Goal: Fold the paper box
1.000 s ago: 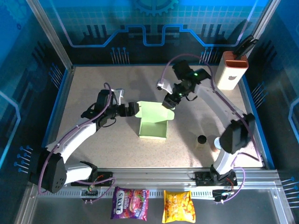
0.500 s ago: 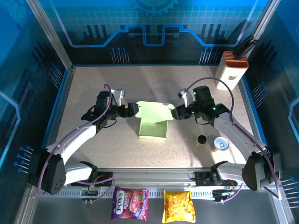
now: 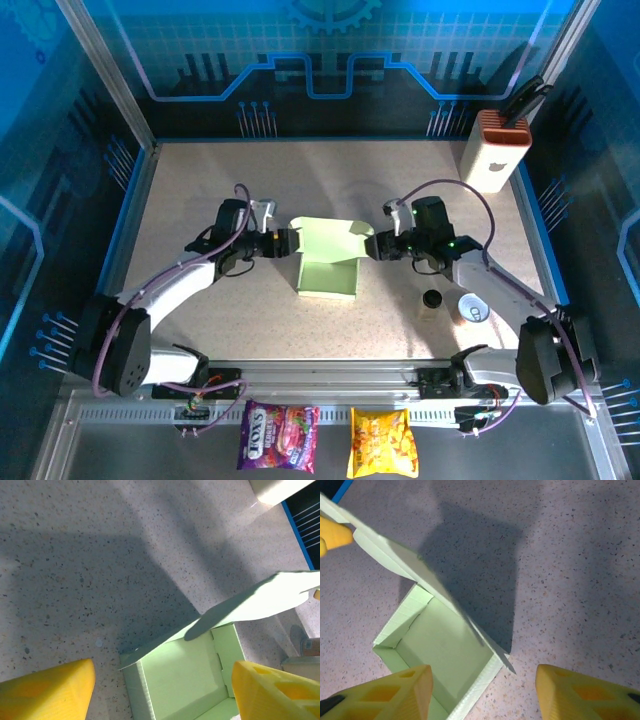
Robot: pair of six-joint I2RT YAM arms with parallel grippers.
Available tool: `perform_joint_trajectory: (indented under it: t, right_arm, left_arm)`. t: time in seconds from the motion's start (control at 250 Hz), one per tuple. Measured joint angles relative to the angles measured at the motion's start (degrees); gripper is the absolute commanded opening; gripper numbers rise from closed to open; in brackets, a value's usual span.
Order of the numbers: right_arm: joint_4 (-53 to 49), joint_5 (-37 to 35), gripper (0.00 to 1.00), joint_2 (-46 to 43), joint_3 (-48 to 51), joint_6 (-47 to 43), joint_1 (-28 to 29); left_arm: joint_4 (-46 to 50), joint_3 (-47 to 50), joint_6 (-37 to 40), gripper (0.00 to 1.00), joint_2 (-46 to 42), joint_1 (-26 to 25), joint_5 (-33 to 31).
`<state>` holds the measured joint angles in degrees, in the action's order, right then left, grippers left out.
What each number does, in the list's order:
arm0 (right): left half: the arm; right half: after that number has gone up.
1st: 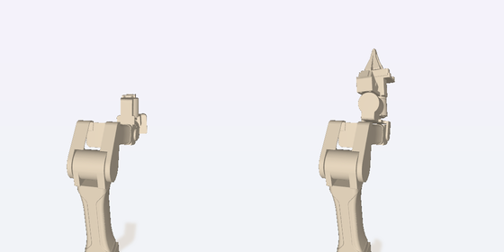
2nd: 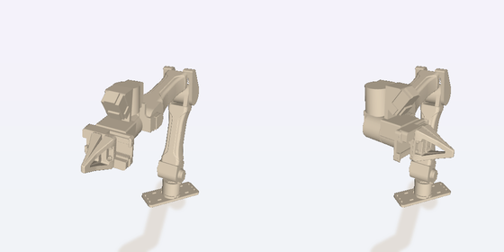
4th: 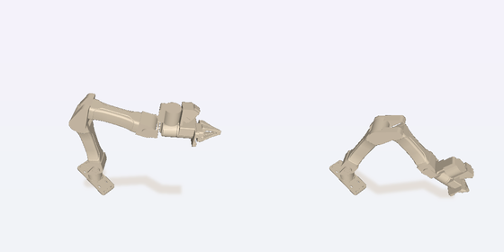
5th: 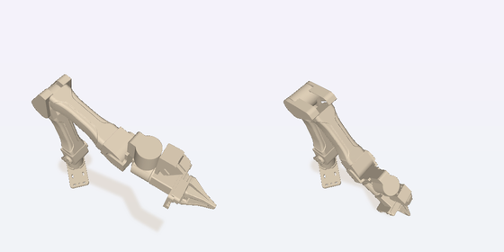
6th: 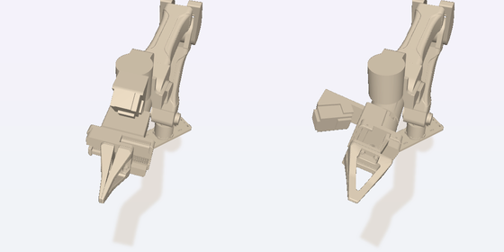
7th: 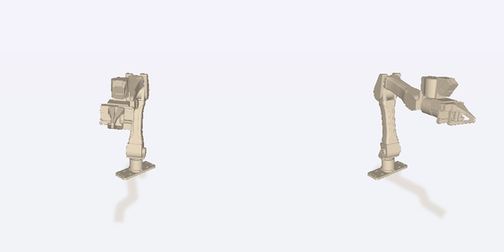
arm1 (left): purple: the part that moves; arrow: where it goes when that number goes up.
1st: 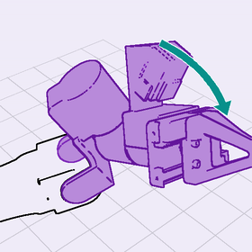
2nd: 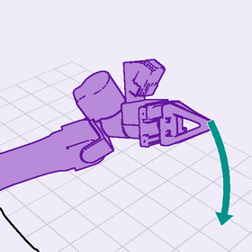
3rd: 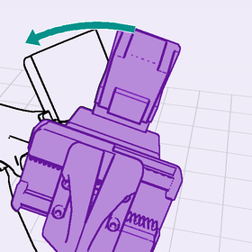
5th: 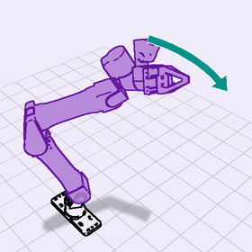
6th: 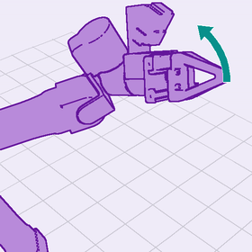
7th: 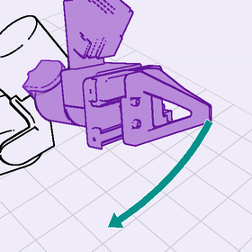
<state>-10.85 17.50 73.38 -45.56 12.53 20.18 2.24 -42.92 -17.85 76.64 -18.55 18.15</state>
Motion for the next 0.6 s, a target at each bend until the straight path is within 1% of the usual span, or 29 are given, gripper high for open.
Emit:
perform_joint_trajectory:
  t: [0.108,0.204,0.448,0.511,0.599]
  right_arm:
    - [1.5,0.7,0.54,1.4,0.3,0.6,0.0]
    - [2.1,1.1,0.51,2.4,0.3,0.8,0.0]
    - [1.8,1.2,0.34,3.7,0.2,0.4,0.5]
    - [1.6,1.0,0.31,3.8,0.1,0.1,0.8]
    - [1.3,0.7,0.31,3.9,0.1,-0.2,1.2]
  left_arm:
    - [0.2,-0.4,1.4,0.7,2.0,-0.9,0.6]
    - [0.3,-1.1,2.3,0.66,3.0,-1.4,0.8]
    - [0.4,-2.5,4.7,0.53,3.1,-1.8,0.8]
    - [0.5,-2.7,4.9,0.5,3.2,-1.8,0.8]
    - [0.5,-2.8,5.2,0.45,3.3,-1.9,0.8]
